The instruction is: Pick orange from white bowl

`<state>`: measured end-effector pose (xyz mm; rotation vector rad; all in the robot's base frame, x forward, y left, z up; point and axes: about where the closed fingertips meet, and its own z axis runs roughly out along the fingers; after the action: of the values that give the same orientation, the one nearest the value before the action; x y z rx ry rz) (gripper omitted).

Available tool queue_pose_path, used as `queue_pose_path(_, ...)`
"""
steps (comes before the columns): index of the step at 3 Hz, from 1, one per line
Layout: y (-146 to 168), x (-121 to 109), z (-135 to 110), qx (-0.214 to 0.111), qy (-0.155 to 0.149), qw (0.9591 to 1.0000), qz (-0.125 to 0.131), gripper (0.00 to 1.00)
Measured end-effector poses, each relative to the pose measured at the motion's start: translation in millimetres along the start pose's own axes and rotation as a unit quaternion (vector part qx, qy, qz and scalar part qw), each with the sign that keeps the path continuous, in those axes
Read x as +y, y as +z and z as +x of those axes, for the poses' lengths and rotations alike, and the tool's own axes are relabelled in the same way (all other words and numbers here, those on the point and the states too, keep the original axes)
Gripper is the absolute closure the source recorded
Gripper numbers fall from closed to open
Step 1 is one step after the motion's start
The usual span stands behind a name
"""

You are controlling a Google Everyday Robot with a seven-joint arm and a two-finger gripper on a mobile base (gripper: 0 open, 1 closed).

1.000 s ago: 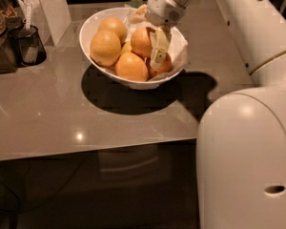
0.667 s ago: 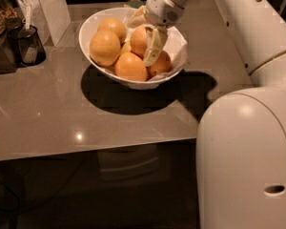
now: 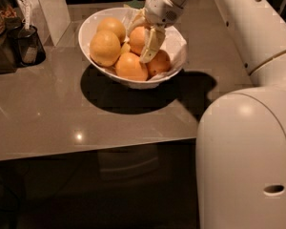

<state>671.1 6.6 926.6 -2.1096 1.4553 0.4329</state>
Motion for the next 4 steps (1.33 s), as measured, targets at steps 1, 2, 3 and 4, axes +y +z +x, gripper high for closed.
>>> queue_pose_path(1,0.0,0.0,0.0,0.0,0.0,1.0,0.0,0.87)
queue_pose_path(2,-0.1,0.0,-0.1,0.0,0.0,1.0,0.0,1.0)
queue_pose_path(3,-16.8,-4.8,-18.2,0.014,-0.011,0.9997,0.019,1.0)
queue_pose_path(4,-51.0,-0.8,-44.2,0.027,-0.032,0.9973,0.06,1.0)
